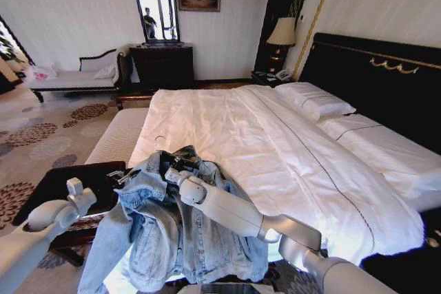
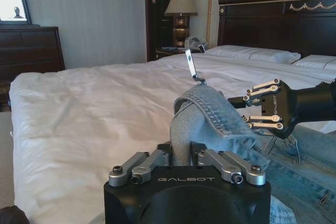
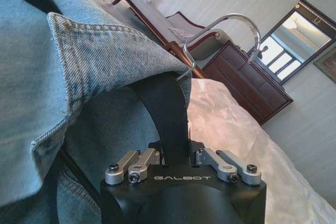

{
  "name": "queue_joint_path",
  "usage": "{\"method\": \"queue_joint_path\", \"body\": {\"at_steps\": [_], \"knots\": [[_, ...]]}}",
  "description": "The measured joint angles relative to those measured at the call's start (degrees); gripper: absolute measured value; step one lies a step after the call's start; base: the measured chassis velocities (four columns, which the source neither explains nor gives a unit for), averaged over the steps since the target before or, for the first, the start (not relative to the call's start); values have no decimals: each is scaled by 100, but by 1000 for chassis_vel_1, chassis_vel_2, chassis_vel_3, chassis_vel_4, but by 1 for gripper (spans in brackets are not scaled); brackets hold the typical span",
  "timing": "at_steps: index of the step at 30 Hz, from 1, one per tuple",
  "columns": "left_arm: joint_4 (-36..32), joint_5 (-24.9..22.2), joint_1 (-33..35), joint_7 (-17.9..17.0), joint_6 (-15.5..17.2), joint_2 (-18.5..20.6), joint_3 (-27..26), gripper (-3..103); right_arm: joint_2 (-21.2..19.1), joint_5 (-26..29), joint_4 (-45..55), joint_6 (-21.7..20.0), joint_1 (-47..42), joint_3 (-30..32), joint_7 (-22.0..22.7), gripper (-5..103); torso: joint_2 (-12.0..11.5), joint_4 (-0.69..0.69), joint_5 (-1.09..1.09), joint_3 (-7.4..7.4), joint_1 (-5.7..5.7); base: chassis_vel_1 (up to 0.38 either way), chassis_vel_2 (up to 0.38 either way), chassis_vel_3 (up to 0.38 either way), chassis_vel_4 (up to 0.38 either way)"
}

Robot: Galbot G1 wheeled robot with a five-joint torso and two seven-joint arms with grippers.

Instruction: Pick up the clothes from the bed and hang them on the clothes hanger.

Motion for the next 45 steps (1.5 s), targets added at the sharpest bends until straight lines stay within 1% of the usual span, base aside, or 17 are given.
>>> {"method": "queue_joint_path", "body": {"at_steps": [3,5,17,18,19,20,22,24,26,28,31,34,36,41,43,44,45], "knots": [[0,103,87,-18,-93,-47,-93,4,-12,3,37,0,-18,-6,8,25,0,0,0,0,0,0,0,0,0],[0,120,124,-19,-114,-56,-123,2,-18,6,43,2,-19,-12,12,25,0,0,0,0,0,0,0,0,0],[-21,93,372,-75,-151,-112,-345,-1,-29,14,156,79,-57,-14,97,25,0,0,-1,0,0,0,0,0,0],[-27,71,387,-79,-132,-102,-369,4,-32,14,160,92,-59,-14,98,25,0,0,-1,0,0,0,0,0,0],[-38,37,410,-79,-107,-84,-398,4,-35,13,167,105,-62,-14,101,25,0,0,-2,0,0,0,0,0,0],[-60,-30,445,-64,-48,-51,-448,15,-43,12,186,147,-71,-13,103,25,0,0,-1,0,0,0,0,0,0],[-78,-90,463,-38,0,-27,-479,15,-48,13,200,181,-79,-13,104,25,0,0,-2,0,0,0,0,0,0],[-98,-232,486,21,77,19,-523,25,-54,12,224,239,-92,-10,104,25,0,0,-1,0,0,0,0,0,0],[-118,-548,505,136,236,100,-580,36,-69,3,251,331,-116,14,109,25,0,0,-1,0,0,0,0,0,0],[-119,-638,505,165,278,117,-591,36,-76,-1,257,361,-122,21,110,25,0,0,-1,0,0,0,0,0,0],[-128,-1183,485,274,509,204,-629,52,-149,-113,284,612,-147,60,114,25,0,0,-1,0,0,0,0,0,0],[-167,-1419,477,297,607,221,-632,58,-200,-201,303,742,-176,87,114,25,0,0,-1,0,0,0,0,0,0],[-219,-1610,470,312,686,222,-613,69,-257,-291,328,884,-214,110,118,25,0,0,1,0,0,0,0,0,0],[-217,-1689,411,344,729,194,-498,89,-289,-390,361,1059,-244,119,123,25,0,1,1,0,0,0,0,0,0],[-210,-1680,407,351,725,194,-483,89,-289,-404,360,1079,-245,117,123,25,0,0,1,0,0,0,0,0,0],[-200,-1659,400,360,714,195,-461,95,-285,-422,361,1102,-246,113,123,25,0,0,0,0,0,0,0,0,0],[-189,-1618,397,375,683,195,-437,92,-271,-448,360,1141,-249,105,128,25,0,0,1,0,0,0,0,0,0]]}}
